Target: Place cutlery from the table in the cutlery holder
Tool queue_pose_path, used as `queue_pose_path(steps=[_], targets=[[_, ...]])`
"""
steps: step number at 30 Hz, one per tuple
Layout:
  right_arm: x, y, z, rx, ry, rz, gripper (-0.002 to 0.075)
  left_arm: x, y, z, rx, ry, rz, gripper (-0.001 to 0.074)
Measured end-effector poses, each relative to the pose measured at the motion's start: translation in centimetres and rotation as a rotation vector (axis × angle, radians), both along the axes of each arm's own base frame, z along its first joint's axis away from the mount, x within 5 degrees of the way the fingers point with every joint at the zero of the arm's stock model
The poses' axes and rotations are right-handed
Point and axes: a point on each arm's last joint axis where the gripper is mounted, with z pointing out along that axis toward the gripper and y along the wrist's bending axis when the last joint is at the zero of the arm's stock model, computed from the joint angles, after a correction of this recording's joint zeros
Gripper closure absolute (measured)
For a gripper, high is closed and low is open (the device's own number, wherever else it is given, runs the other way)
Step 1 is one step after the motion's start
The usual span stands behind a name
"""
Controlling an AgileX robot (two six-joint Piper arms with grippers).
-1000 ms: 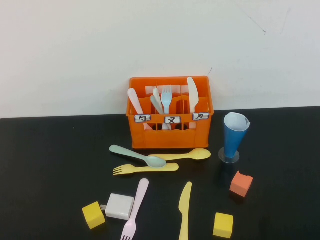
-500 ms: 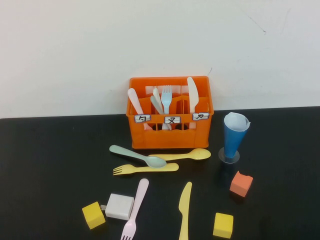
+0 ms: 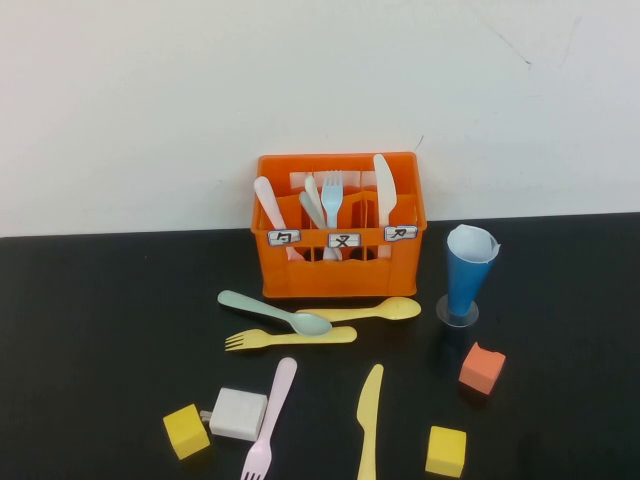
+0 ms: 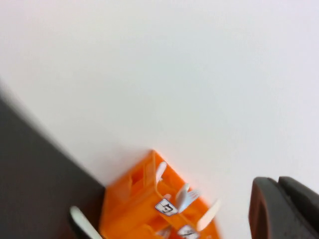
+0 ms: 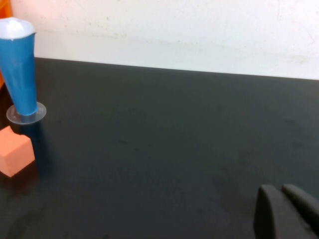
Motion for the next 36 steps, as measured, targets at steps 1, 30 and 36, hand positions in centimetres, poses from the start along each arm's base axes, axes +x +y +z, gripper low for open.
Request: queue_pose_path(steps=[1, 30, 36], targets=[[0.0, 0.0, 0.0, 0.000, 0.000, 0.000, 0.0729, -0.3, -0.3, 1.3, 0.119, -0.020, -0.022, 0.0736], [0.0, 0.0, 0.0, 0.000, 0.000, 0.000, 0.0729, 18.5, -7.4, 7.9, 1.222, 0.548, -1.074, 0.0736], [0.0, 0.0, 0.0, 0.000, 0.000, 0.000, 0.0729, 21.4, -12.5, 4.0, 1.213, 0.617, -1.178, 0.0724]])
